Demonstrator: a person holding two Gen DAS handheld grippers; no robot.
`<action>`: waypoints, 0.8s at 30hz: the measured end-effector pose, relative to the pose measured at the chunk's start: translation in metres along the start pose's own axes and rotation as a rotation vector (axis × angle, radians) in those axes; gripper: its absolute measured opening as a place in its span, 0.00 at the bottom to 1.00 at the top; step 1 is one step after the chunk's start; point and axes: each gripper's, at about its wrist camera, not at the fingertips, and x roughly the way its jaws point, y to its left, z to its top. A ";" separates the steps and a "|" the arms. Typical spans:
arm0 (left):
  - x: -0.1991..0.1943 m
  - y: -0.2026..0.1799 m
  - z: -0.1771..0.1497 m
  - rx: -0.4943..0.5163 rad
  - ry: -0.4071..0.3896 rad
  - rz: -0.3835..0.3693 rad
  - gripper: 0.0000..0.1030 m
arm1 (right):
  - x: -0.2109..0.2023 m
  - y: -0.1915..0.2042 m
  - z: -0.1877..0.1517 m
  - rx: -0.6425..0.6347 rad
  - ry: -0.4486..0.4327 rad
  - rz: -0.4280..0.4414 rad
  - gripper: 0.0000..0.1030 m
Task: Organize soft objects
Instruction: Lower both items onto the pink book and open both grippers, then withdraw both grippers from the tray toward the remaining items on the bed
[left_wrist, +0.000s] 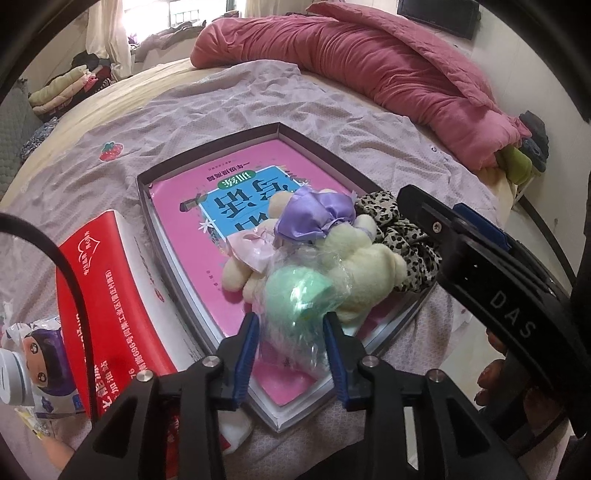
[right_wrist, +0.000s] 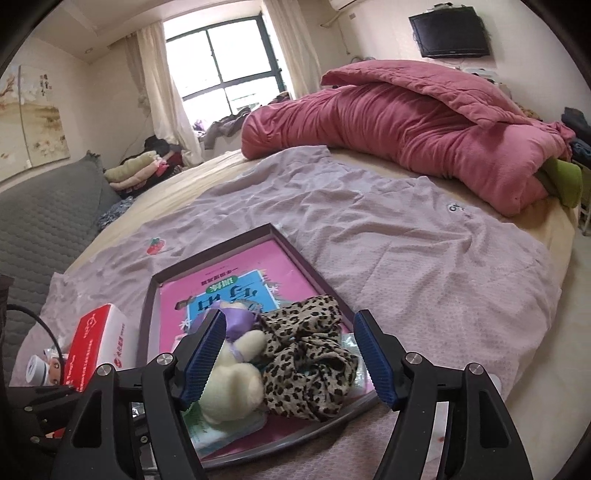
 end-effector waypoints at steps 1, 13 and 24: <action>-0.001 0.000 0.000 0.000 -0.003 0.000 0.41 | 0.000 -0.001 0.000 0.002 0.000 -0.001 0.71; -0.025 -0.001 -0.002 0.001 -0.050 0.003 0.51 | -0.013 -0.003 0.002 0.012 -0.022 -0.013 0.71; -0.072 0.008 -0.004 -0.023 -0.140 0.006 0.52 | -0.044 0.013 0.012 -0.015 -0.094 -0.013 0.71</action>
